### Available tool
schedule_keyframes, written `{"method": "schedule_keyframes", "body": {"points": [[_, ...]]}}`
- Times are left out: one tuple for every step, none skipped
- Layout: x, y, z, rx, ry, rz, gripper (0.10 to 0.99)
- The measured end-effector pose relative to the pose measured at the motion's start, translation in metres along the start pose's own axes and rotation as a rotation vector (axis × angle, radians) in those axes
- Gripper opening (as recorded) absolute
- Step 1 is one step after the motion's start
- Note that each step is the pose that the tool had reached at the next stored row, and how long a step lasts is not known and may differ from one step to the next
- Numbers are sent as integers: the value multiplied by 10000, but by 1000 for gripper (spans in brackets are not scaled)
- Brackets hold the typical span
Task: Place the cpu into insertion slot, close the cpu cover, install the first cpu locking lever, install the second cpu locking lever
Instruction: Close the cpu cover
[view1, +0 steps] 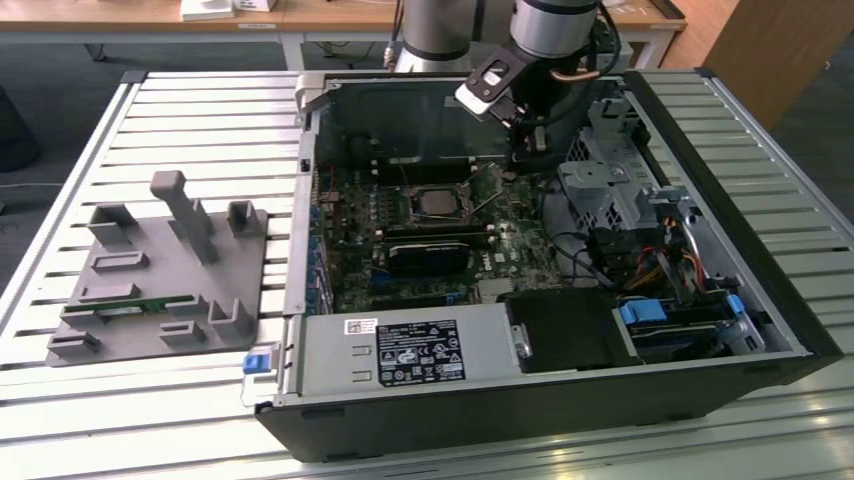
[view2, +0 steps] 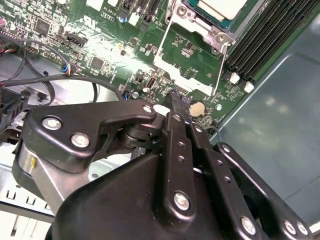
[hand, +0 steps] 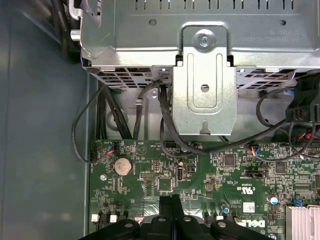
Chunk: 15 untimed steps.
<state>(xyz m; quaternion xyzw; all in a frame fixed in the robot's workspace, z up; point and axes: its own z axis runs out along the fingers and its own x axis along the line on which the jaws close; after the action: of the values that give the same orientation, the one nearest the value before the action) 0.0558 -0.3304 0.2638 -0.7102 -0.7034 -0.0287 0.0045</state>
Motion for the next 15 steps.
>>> {"method": "schedule_keyframes", "body": {"points": [[1, 3, 5, 3, 1, 0, 106], [1, 6, 10, 8, -2, 0, 106], [2, 8, 18, 14, -2, 1, 106], [3, 11, 26, 18, -2, 2, 106], [3, 13, 34, 23, -3, 2, 106], [5, 15, 43, 28, -2, 2, 106], [6, 17, 51, 34, -3, 2, 106], [7, 20, 59, 38, -2, 3, 106], [8, 22, 65, 42, -2, 3, 106], [9, 24, 71, 45, -2, 3, 106], [11, 27, 77, 48, -2, 3, 106], [12, 30, 83, 51, -3, 3, 106], [13, 33, 90, 54, -3, 3, 106], [15, 34, 96, 59, -4, 3, 106], [16, 35, 103, 64, -4, 4, 106]]}}
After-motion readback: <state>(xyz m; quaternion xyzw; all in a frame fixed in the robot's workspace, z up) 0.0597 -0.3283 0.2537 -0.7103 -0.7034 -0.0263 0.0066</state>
